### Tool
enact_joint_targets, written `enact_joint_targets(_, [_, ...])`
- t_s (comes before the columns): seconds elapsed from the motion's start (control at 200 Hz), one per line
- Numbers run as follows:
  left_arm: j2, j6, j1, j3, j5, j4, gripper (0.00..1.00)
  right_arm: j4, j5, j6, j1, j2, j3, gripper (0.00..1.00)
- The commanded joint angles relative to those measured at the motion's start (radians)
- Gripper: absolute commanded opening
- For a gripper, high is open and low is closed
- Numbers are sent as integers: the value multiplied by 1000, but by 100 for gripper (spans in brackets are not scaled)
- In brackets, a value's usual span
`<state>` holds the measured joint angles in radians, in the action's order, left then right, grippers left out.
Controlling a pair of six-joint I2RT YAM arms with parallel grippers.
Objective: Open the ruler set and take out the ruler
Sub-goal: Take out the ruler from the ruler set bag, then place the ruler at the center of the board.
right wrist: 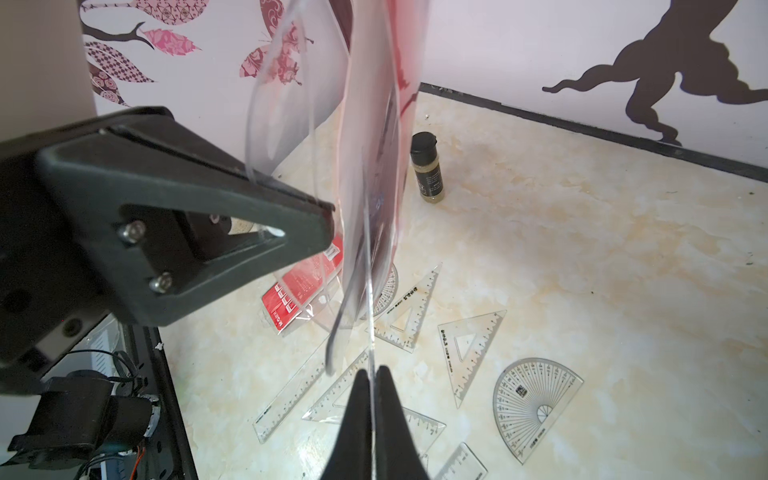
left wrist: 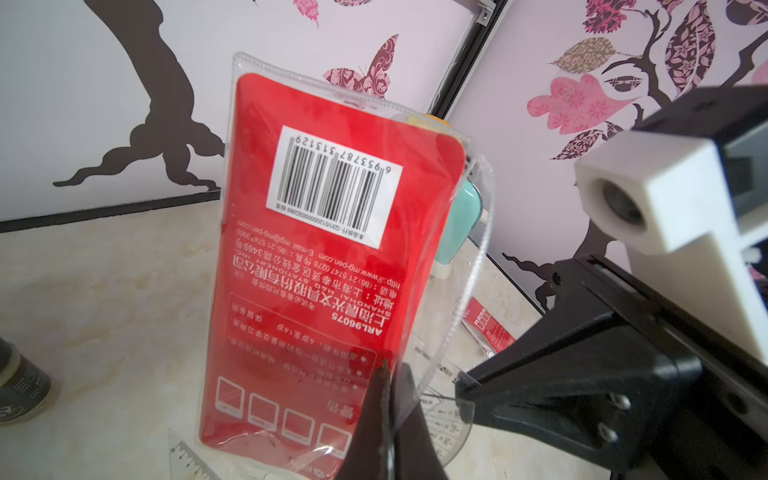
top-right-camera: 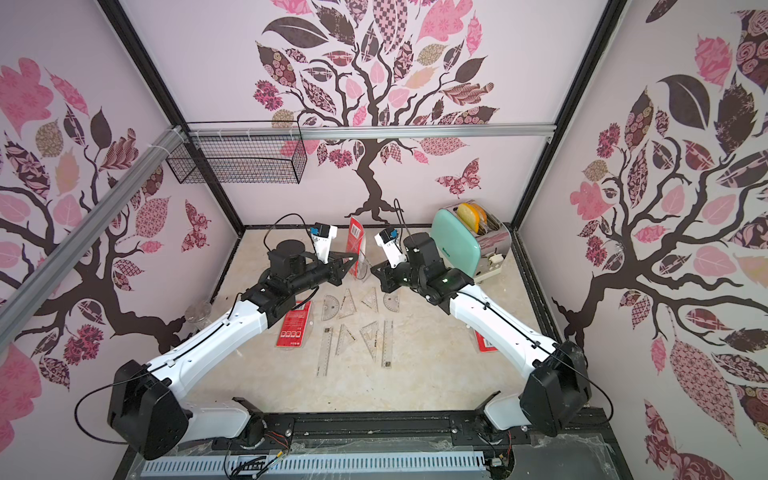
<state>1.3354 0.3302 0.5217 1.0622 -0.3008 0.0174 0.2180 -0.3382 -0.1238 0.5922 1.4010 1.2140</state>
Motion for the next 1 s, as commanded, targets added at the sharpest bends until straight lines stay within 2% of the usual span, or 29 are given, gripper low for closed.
enact_joint_targets(0.0, [1,20,2,16,12,14,0,26,10,2,-5,-36,-13,0])
enact_joint_targets(0.28, [33,69,-11,11,1,-11,0,84,93,6,-10,-81,-10,0])
enact_joint_targets(0.64, [62,105,-38,35,-42,0,0,152,91,7,-55,-172,-42,0])
enact_joint_targets(0.77, [61,102,-38,33,-57,-5,0,180,22,12,-155,-165,-89,0])
enact_joint_targets(0.995, [48,97,-37,17,-85,-8,0,146,-207,32,-382,-44,-205,0])
